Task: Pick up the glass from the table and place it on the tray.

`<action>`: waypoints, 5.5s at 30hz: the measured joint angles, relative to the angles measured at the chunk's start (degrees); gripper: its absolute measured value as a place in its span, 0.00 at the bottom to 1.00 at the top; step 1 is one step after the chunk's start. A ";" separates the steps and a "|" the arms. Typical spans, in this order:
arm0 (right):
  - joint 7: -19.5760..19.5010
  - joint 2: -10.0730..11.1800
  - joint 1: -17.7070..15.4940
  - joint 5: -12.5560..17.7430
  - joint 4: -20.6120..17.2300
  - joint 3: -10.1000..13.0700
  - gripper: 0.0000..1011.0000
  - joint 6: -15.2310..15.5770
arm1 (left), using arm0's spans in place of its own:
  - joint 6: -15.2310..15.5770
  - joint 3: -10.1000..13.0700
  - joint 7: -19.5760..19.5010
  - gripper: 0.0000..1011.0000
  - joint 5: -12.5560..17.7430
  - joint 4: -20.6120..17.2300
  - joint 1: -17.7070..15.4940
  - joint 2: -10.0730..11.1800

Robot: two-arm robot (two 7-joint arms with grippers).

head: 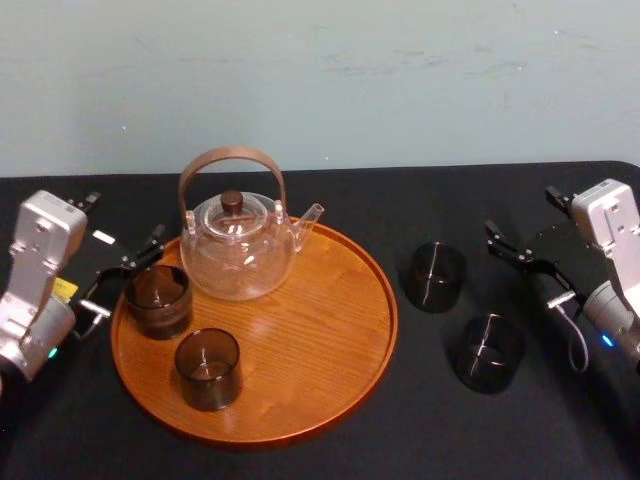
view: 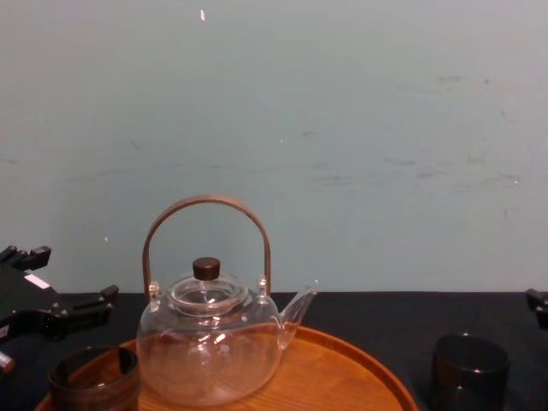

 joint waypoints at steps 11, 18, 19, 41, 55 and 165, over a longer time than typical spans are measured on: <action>0.00 0.00 -0.01 0.00 0.00 0.00 0.99 0.00 | 0.00 0.00 0.00 0.99 0.00 0.00 0.00 0.00; 0.00 0.00 -0.01 0.00 0.00 0.00 0.99 0.00 | 0.00 0.00 0.00 0.99 0.00 0.00 0.00 0.00; 0.00 0.00 -0.01 0.00 0.00 0.00 0.99 0.00 | 0.00 0.00 0.00 0.99 0.00 0.00 0.00 0.00; 0.00 0.00 0.00 0.00 0.00 0.00 0.99 0.00 | 0.00 0.00 0.00 0.99 0.00 0.00 0.00 0.00; 0.43 -0.05 -0.24 -0.03 -0.26 0.28 0.99 0.03 | 0.00 0.00 0.00 0.99 0.00 0.00 0.00 0.00; 27.18 8.02 -22.59 8.44 -20.53 16.03 0.99 19.08 | 0.00 0.00 0.01 0.99 0.00 0.00 0.00 0.00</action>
